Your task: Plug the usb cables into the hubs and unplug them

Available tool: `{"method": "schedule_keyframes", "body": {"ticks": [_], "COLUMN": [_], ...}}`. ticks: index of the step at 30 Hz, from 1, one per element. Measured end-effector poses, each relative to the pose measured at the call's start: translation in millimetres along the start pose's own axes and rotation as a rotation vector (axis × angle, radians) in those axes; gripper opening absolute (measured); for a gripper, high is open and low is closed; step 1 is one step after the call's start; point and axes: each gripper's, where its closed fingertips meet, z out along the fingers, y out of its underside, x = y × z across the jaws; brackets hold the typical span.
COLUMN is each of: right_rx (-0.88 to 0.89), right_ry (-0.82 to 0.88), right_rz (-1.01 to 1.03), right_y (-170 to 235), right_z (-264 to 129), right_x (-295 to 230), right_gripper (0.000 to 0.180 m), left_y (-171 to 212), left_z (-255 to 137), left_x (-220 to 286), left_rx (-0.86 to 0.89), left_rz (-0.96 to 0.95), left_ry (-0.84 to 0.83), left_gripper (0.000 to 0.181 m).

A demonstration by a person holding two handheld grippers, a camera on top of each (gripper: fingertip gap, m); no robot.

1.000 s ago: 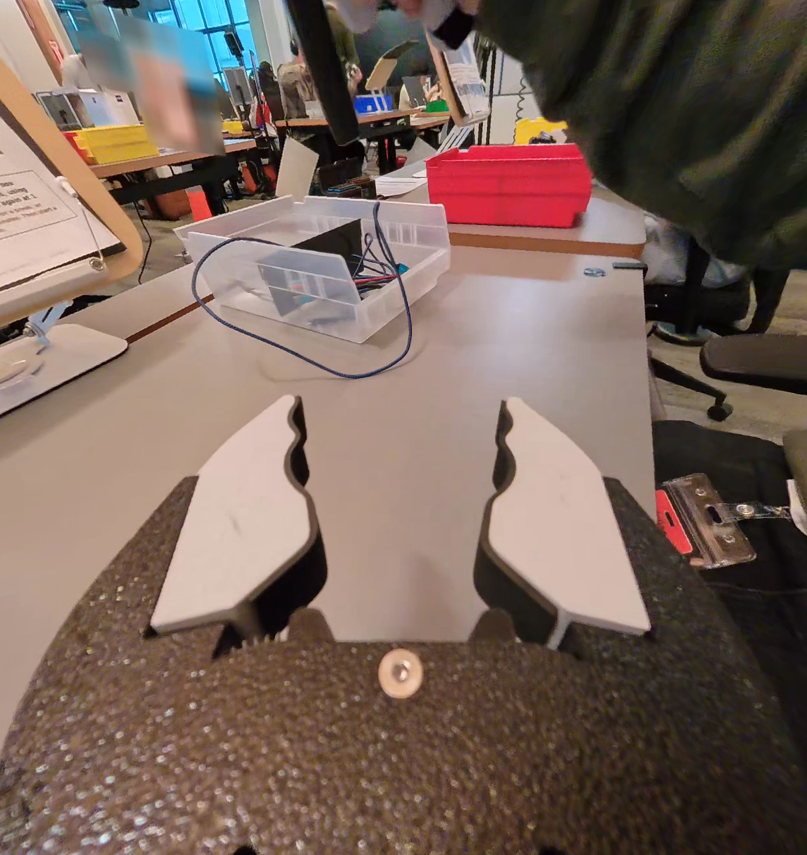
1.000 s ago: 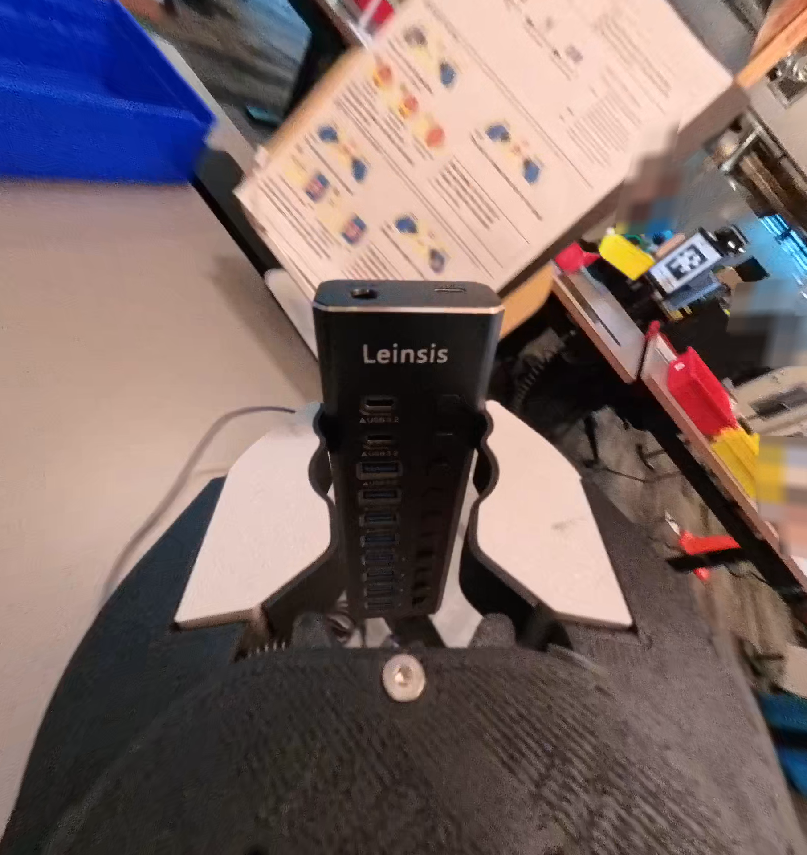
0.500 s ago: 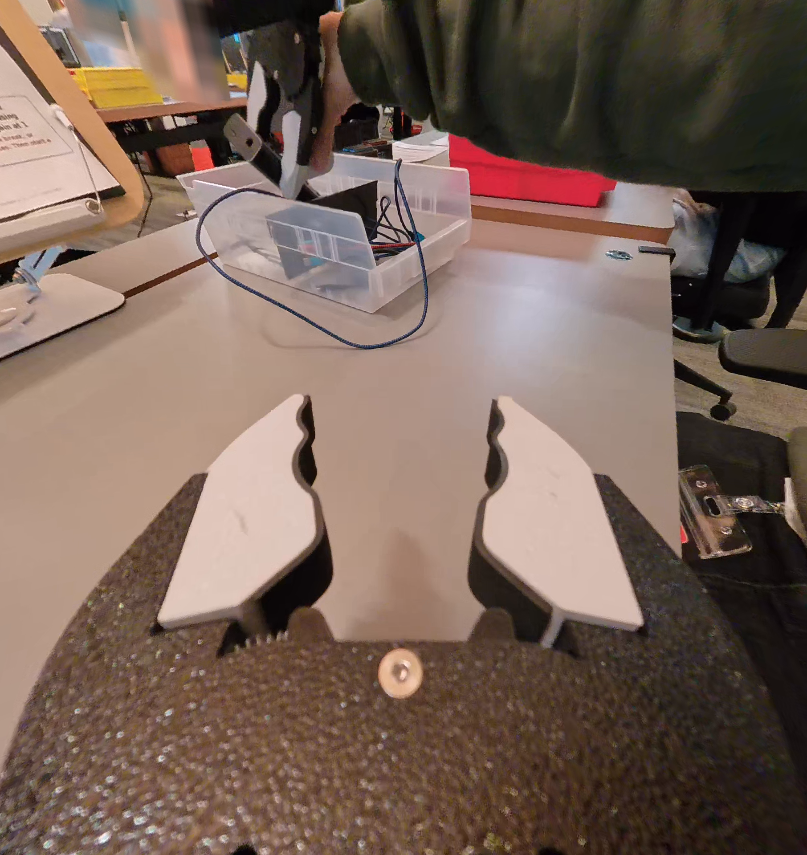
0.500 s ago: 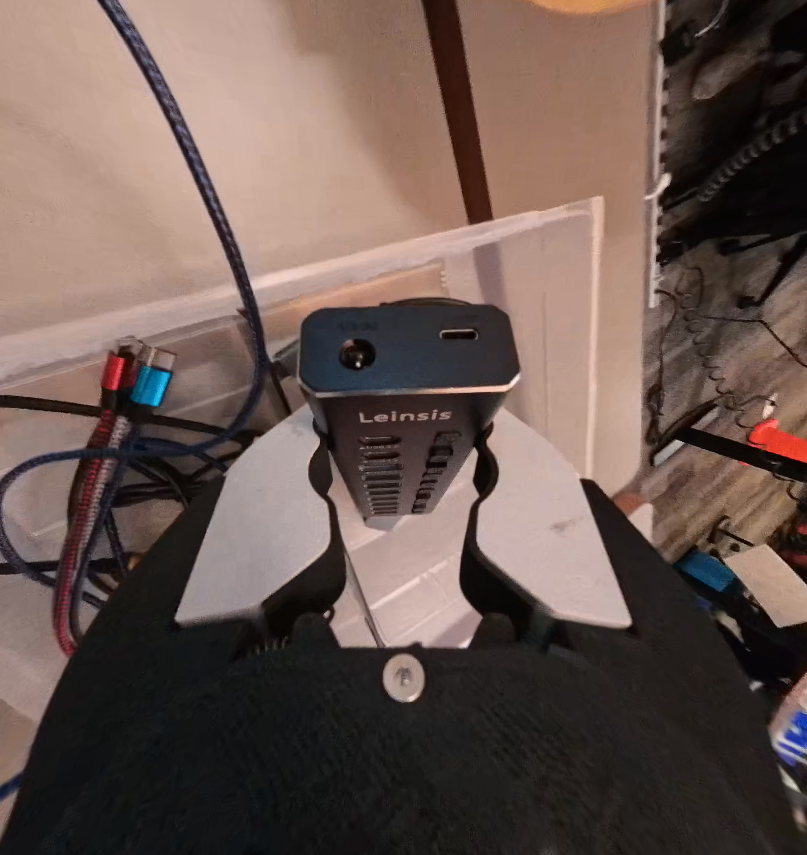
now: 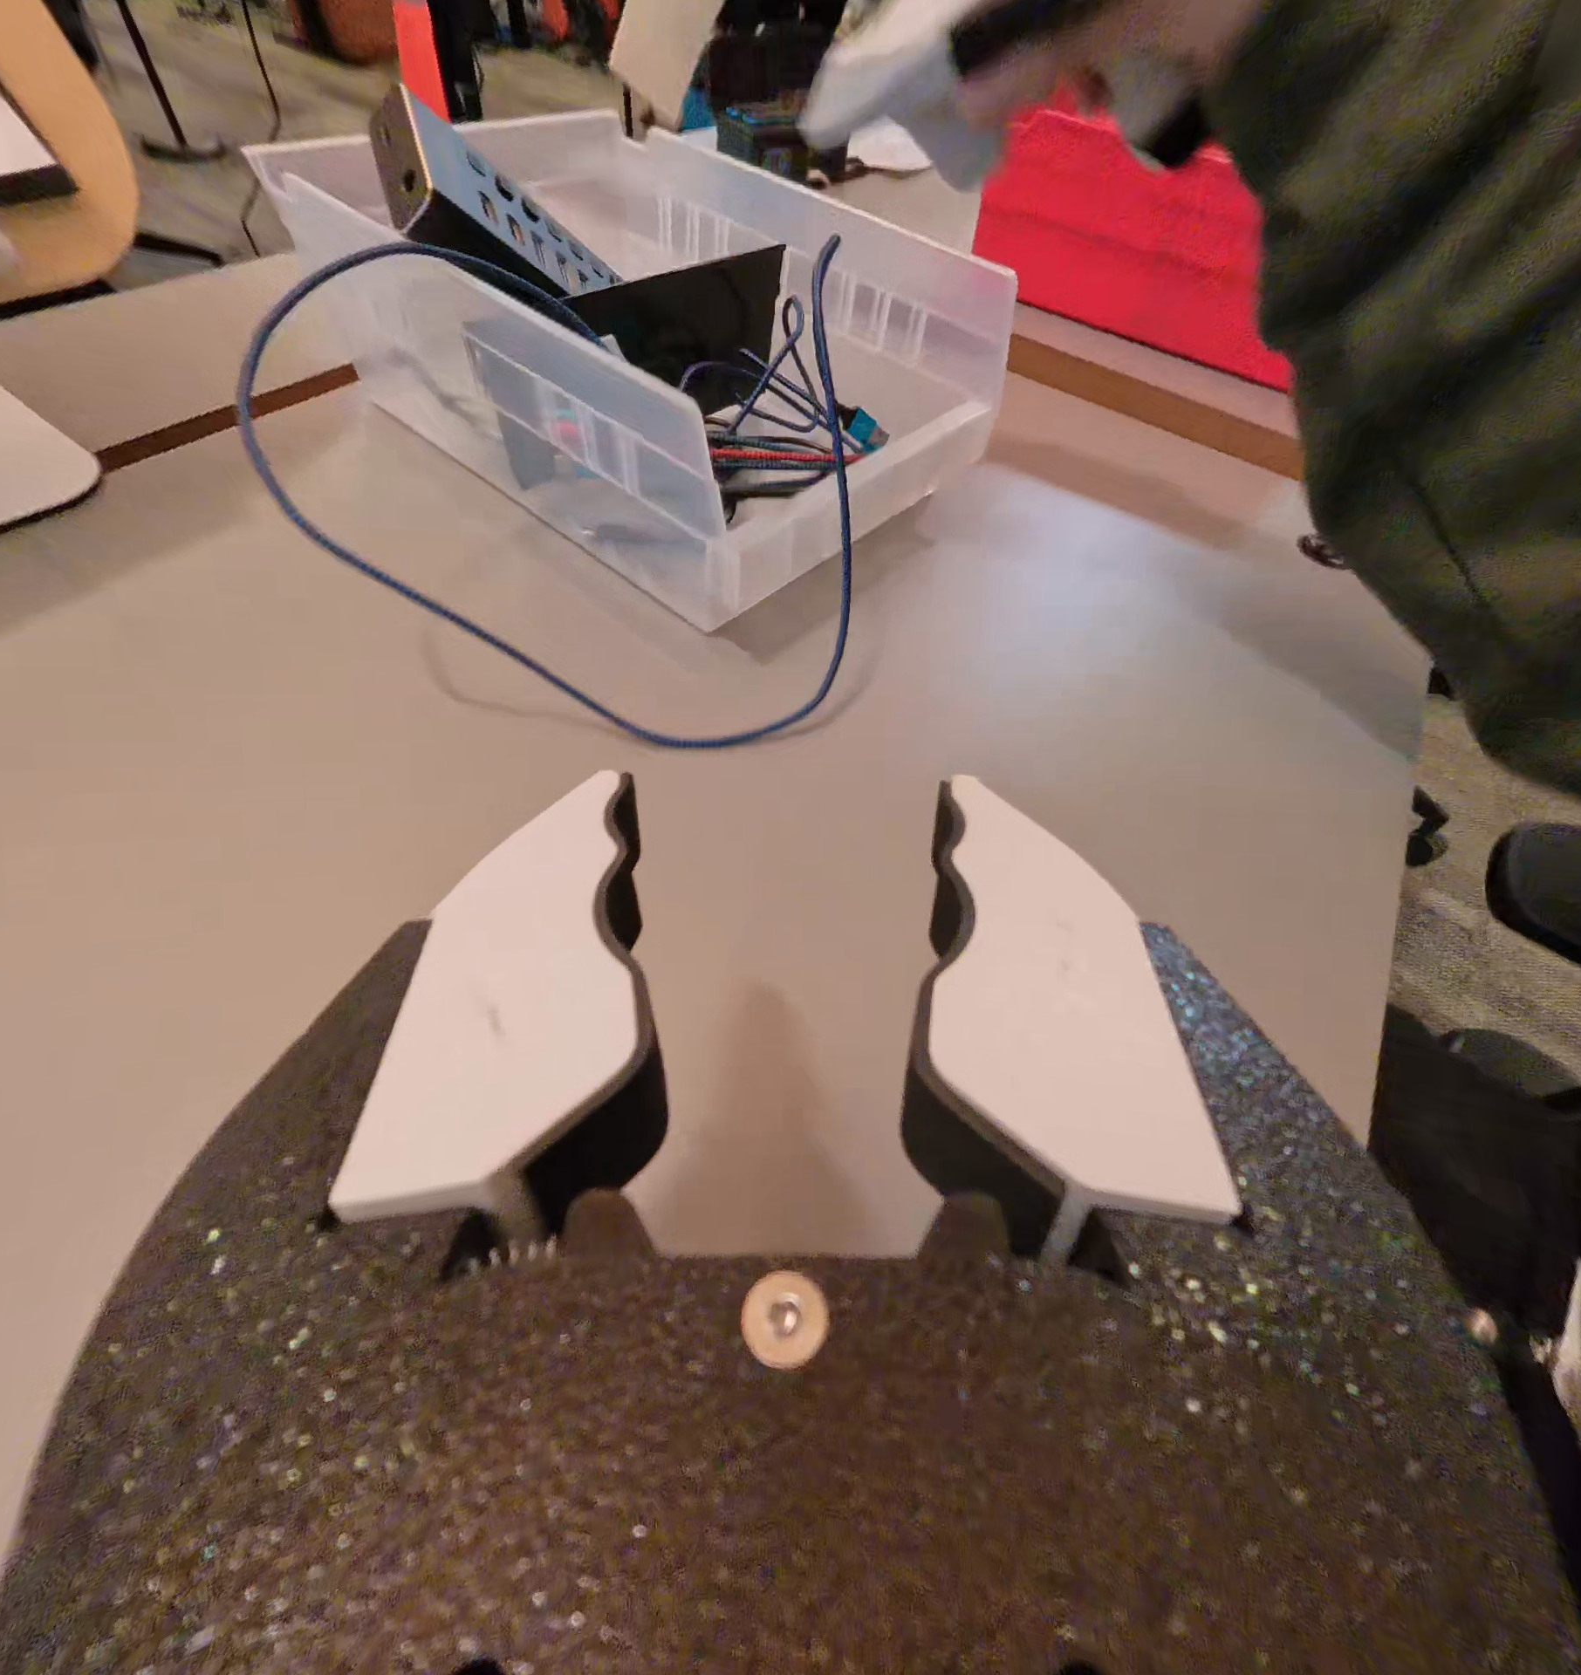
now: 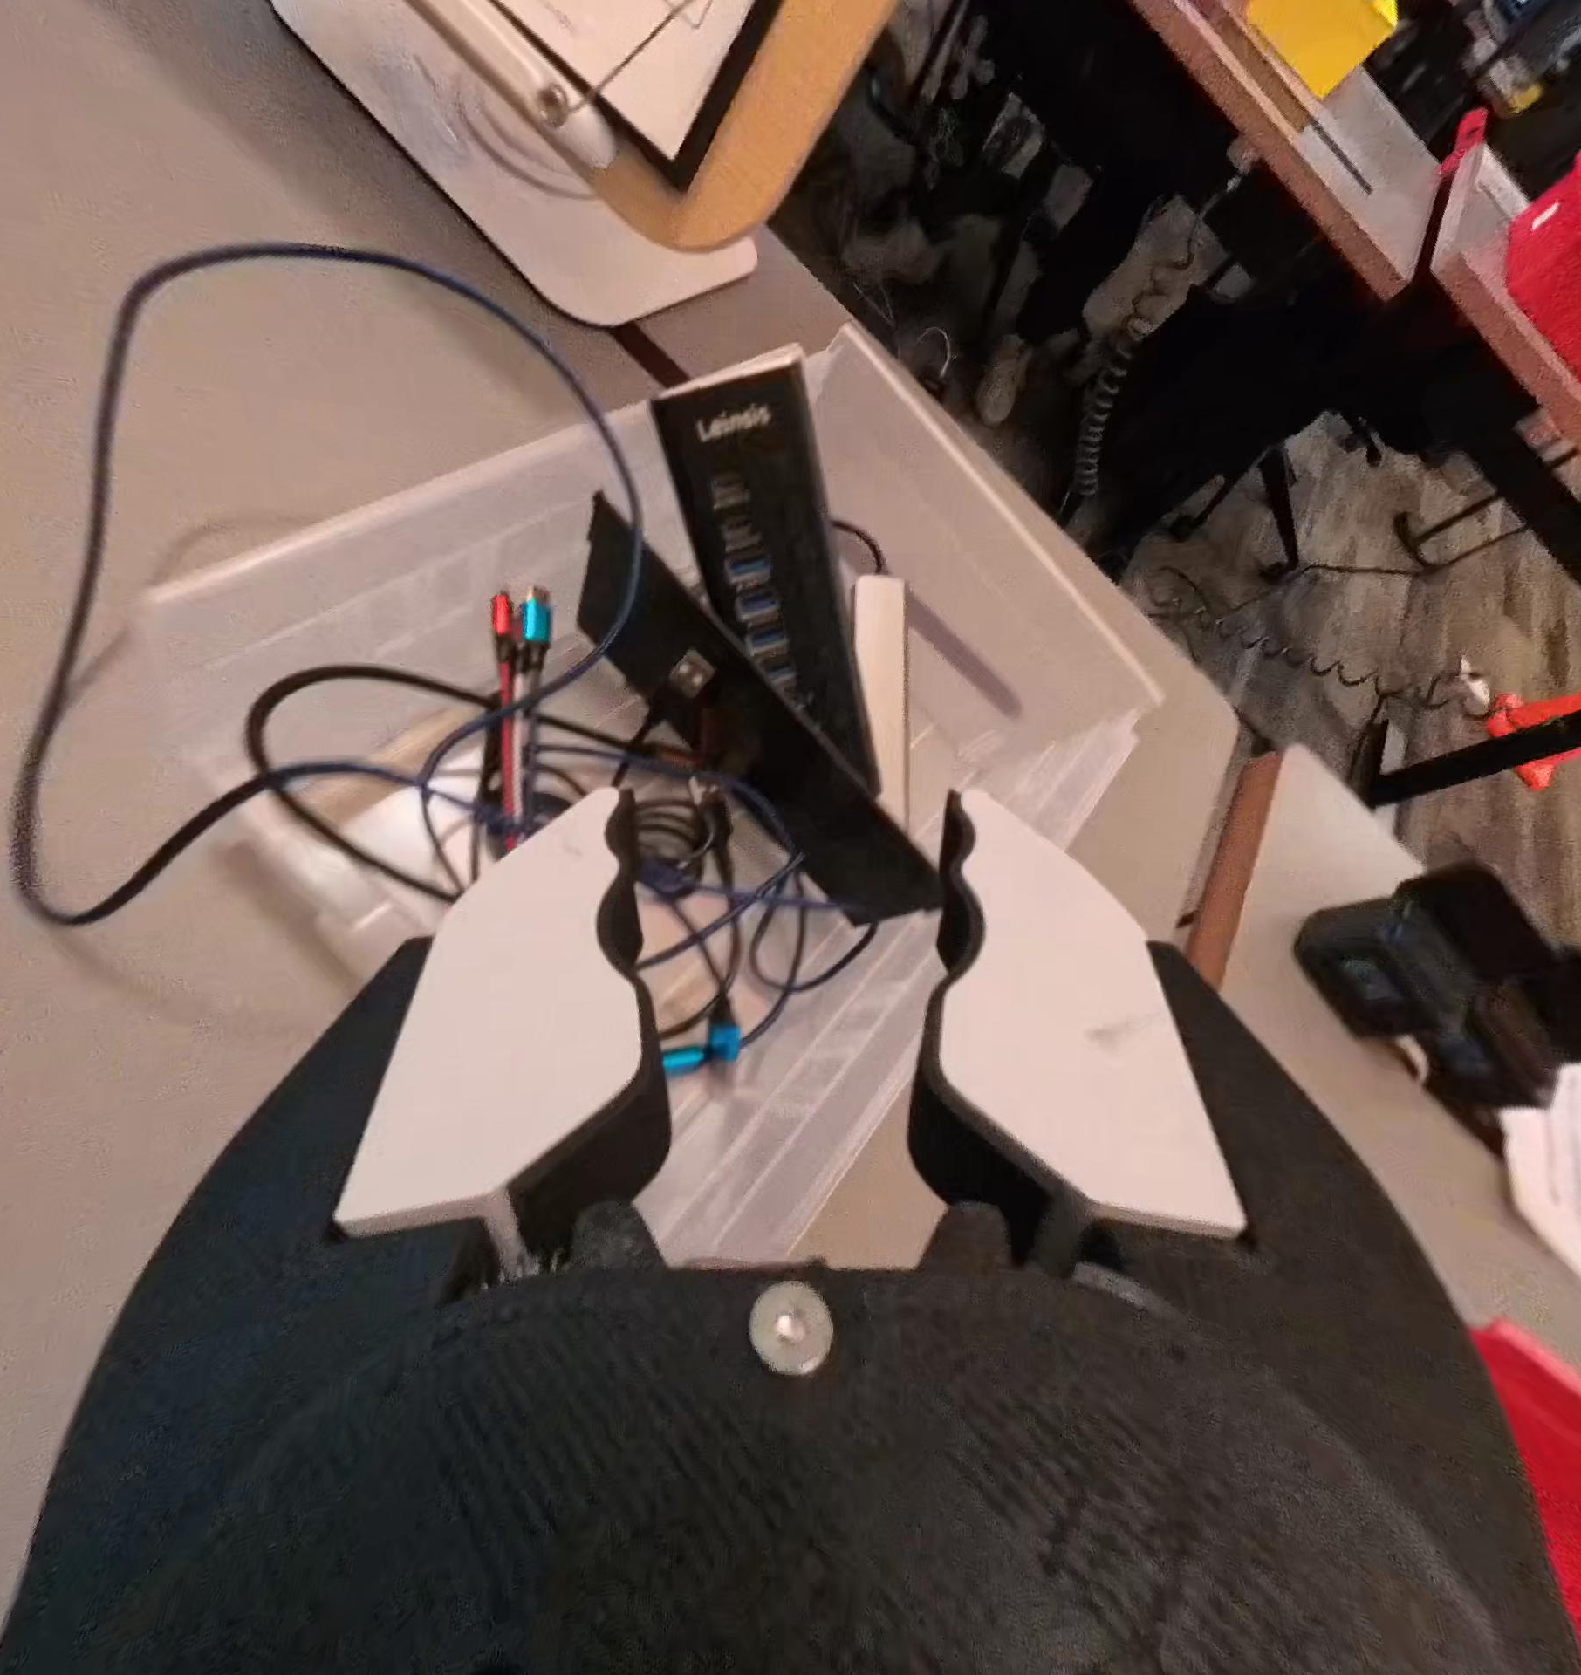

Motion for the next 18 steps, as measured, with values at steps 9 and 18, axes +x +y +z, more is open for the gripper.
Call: {"method": "schedule_keyframes", "body": {"ticks": [9,18], "right_rx": [0.132,0.232], "right_ry": [-0.139,-0.051], "right_rz": [0.086,0.251], "right_y": [44.4,46.7], "right_z": [-33.1,-57.1], "right_x": [-107.4,-63.2], "right_gripper": [0.061,0.061], "left_y": [-46.9,-48.7], "left_z": [102.6,160.8], "left_x": [-39.9,-53.6], "left_rx": [-0.232,-0.41], "left_rz": [-0.154,-0.365], "left_ry": [-0.065,-0.14], "left_gripper": [0.06,0.062]}}
